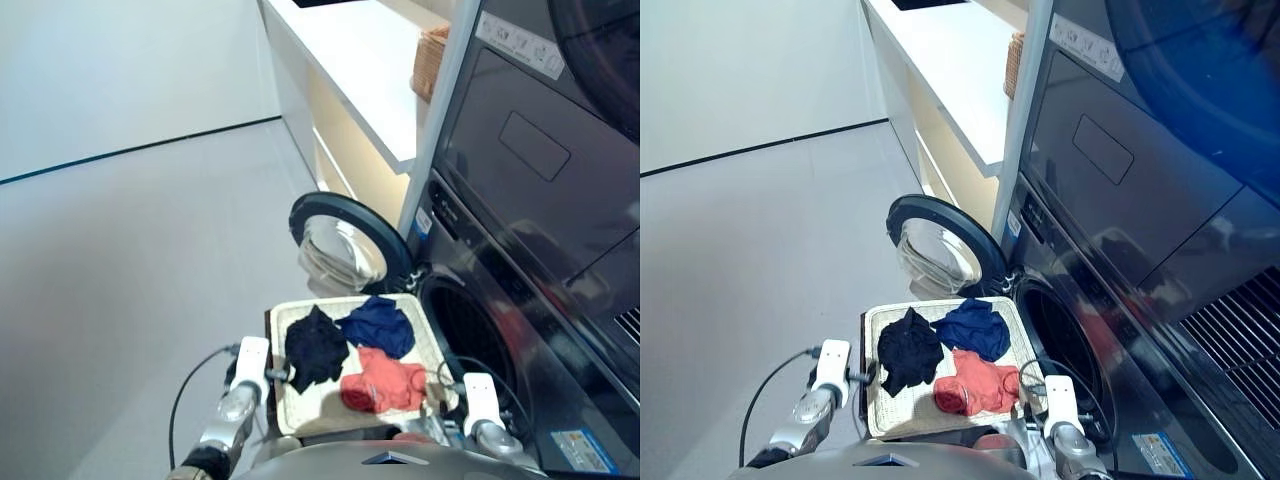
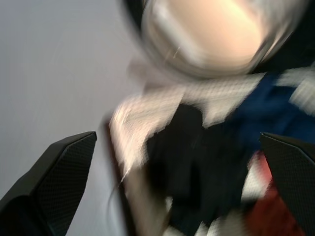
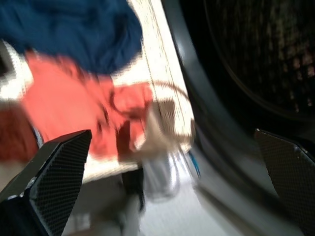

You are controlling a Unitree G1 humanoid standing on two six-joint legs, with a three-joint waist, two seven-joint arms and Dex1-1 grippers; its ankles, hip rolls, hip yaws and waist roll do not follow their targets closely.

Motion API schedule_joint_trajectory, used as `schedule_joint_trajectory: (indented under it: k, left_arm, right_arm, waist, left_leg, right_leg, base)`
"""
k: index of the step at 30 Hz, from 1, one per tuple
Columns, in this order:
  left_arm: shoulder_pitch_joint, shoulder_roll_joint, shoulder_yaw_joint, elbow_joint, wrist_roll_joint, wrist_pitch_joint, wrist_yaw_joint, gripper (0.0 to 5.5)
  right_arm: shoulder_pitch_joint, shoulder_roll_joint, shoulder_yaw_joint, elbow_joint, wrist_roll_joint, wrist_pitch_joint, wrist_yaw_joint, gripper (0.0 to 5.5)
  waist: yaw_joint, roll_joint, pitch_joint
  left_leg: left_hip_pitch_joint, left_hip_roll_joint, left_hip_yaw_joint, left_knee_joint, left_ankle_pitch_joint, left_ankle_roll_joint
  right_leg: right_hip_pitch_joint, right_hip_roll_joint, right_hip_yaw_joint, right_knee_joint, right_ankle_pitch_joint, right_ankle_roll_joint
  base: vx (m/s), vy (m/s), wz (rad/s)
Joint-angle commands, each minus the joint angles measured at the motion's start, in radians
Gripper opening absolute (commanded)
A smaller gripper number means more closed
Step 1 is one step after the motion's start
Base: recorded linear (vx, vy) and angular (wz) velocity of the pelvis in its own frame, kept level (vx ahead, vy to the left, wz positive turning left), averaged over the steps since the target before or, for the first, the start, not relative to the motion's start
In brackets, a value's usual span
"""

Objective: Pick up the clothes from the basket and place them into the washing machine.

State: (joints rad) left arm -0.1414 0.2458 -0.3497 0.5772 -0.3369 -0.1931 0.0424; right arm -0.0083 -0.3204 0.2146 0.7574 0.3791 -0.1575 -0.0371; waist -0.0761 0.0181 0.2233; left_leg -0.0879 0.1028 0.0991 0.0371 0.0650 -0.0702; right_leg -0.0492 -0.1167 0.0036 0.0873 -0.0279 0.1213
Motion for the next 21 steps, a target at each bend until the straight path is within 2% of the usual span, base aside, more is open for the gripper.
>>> schedule_joint_trajectory:
  k: [1, 3, 6, 12, 17, 21]
  left_arm:
    - [-0.091, 0.033, -0.011, -0.073, -0.02, -0.048, 0.068, 5.5]
    - [-0.129, 0.026, -0.028, -0.077, -0.022, -0.043, 0.101, 5.5]
    - [-0.186, 0.028, -0.053, -0.092, 0.0, -0.047, 0.148, 5.5]
    - [-0.287, 0.041, -0.076, -0.194, 0.01, -0.06, 0.225, 5.5]
    - [-0.463, 0.001, -0.112, -0.113, 0.048, -0.041, 0.319, 5.5]
    - [-0.576, -0.031, -0.104, -0.006, 0.081, -0.016, 0.405, 5.5]
  right_arm:
    - [-0.042, -0.012, 0.016, -0.241, 0.09, -0.075, -0.019, 5.5]
    - [-0.051, -0.016, 0.017, -0.358, 0.11, -0.093, -0.038, 5.5]
    - [-0.06, -0.023, 0.018, -0.537, 0.134, -0.127, -0.054, 5.5]
    - [-0.147, -0.081, 0.068, -0.826, 0.059, -0.156, -0.083, 5.5]
    - [-0.295, -0.06, 0.112, -0.933, -0.019, -0.171, -0.163, 5.5]
    - [-0.358, -0.043, 0.154, -1.006, -0.065, -0.189, -0.192, 5.5]
  waist:
    - [-0.002, -0.04, 0.066]
    - [-0.01, -0.037, 0.089]
    - [-0.022, -0.04, 0.122]
    - [-0.046, -0.053, 0.207]
    - [-0.062, -0.068, 0.262]
    - [-0.074, -0.075, 0.294]
  left_leg:
    - [-0.095, -0.026, -0.066, 0.239, -0.158, 0.011]
    - [-0.142, -0.019, -0.066, 0.27, -0.162, 0.009]
    - [-0.216, -0.008, -0.061, 0.312, -0.164, 0.004]
    - [-0.413, 0.003, -0.054, 0.402, -0.165, 0.007]
    - [-0.584, 0.012, -0.075, 0.48, -0.16, 0.003]
    - [-0.692, 0.015, -0.097, 0.518, -0.157, -0.001]
  right_leg:
    - [-0.123, -0.002, -0.043, 0.101, 0.015, -0.007]
    - [-0.19, 0.005, -0.035, 0.159, 0.002, -0.008]
    - [-0.278, 0.001, -0.029, 0.222, -0.013, -0.005]
    - [-0.486, 0.006, -0.007, 0.322, -0.018, -0.011]
    - [-0.652, 0.016, -0.006, 0.404, -0.013, -0.016]
    - [-0.752, 0.021, -0.012, 0.449, -0.02, -0.019]
  base:
    - [-0.123, 0.014, -0.33]
    - [-0.115, 0.021, -0.279]
    - [-0.097, 0.001, -0.094]
    - [-0.146, -0.021, -0.06]
    - [-0.132, -0.048, -0.032]
    - [-0.086, -0.049, 0.058]
